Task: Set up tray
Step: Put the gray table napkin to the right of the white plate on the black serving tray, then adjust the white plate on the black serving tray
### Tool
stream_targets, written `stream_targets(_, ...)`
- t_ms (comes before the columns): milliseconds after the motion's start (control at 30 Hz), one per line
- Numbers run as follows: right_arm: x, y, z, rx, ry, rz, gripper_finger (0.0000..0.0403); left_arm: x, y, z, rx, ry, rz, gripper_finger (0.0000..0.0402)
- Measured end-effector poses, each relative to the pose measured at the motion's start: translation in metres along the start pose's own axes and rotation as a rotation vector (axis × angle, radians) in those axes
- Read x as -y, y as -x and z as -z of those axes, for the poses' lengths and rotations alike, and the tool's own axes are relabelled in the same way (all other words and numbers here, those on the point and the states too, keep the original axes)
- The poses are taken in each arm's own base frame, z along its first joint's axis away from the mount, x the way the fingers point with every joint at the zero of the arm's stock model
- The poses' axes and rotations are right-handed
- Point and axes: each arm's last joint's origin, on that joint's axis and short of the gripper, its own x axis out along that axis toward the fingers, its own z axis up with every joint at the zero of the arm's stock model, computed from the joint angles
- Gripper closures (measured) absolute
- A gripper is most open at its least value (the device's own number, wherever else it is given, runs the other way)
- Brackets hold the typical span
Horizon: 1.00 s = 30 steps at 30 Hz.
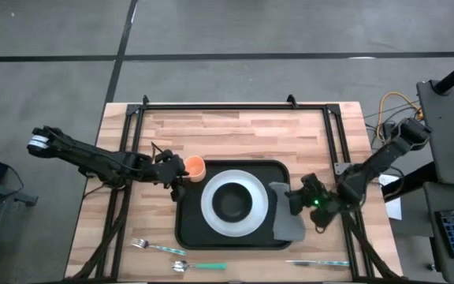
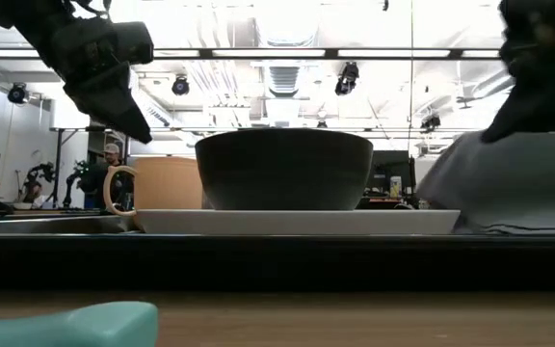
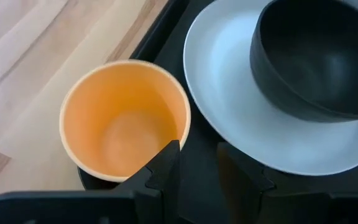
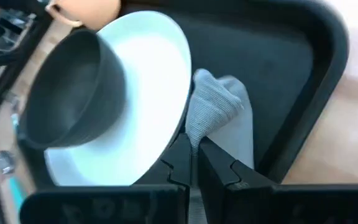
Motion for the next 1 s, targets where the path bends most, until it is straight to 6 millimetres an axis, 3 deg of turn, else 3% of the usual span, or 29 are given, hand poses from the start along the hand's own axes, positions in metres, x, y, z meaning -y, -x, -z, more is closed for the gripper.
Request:
stream_targets(267, 0.012, 0.002, -0.025, 0.026, 0.056, 0.041, 0.0395, 0.002, -0.011, 0.004, -0.046, -0.018, -0.027, 0.0315)
stream_targets(467, 0.023, 0.003, -0.026, 0.025, 0.002, 0.044, 0.0386, 0.005, -0.013, 0.000, -0.012, -0.006, -0.010, 0.0315)
stream_targets(1000, 0.026, -0.002, -0.021, -0.016, 0.083, 0.080, 0.0268, 0.006, -0.010, -0.004, 0.030, -0.016, 0.013, 0.0315)
